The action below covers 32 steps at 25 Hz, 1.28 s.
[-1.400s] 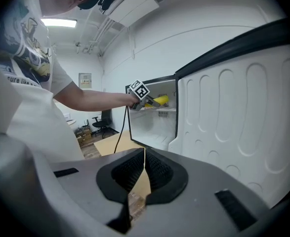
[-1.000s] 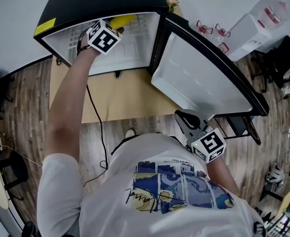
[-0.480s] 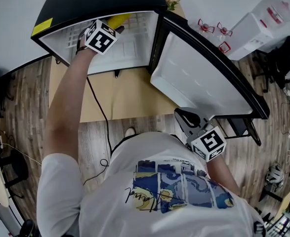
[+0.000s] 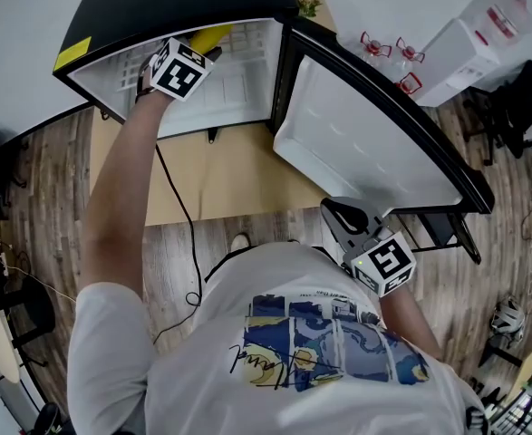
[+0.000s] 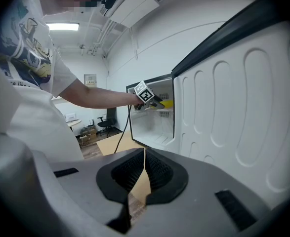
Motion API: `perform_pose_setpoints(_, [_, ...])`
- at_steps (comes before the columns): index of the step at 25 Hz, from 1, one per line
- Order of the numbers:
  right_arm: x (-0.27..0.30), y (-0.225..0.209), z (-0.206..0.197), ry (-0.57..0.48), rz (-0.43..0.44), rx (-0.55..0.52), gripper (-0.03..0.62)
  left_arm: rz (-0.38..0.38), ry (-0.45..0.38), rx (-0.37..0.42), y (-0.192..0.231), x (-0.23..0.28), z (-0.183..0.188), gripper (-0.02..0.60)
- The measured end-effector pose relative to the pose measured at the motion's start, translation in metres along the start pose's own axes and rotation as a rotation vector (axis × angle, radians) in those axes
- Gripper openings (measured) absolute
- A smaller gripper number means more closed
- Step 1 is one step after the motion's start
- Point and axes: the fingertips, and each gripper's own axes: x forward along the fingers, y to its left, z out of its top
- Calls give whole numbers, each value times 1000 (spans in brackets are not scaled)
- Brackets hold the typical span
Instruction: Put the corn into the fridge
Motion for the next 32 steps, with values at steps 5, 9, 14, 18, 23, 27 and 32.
perform_pose_setpoints(5, [-4, 0, -1, -1, 0, -1, 15, 21, -1, -4, 0, -4, 0, 278])
perform_pose_setpoints(9, [-7, 1, 1, -2, 10, -8, 15, 40, -12, -7, -1, -12, 1, 279])
perform_pose_setpoints(14, [-10, 2, 0, -5, 31, -15, 15, 72, -30, -25, -2, -30, 3, 279])
perform_pose_setpoints(18, [-15, 2, -3, -10, 54, -17, 15, 102, -45, -58, -7, -51, 4, 279])
perform_pose_setpoints(23, [-22, 2, -10, -12, 93, -14, 15, 140, -80, -156, -21, -84, 0, 261])
perform_pose_setpoints(27, [-28, -1, -17, -12, 132, -18, 15, 151, -101, -290, -44, -112, -12, 232])
perform_pose_setpoints(32, [-35, -3, -28, -10, 197, -36, 15, 141, -112, -447, -94, -144, -27, 156])
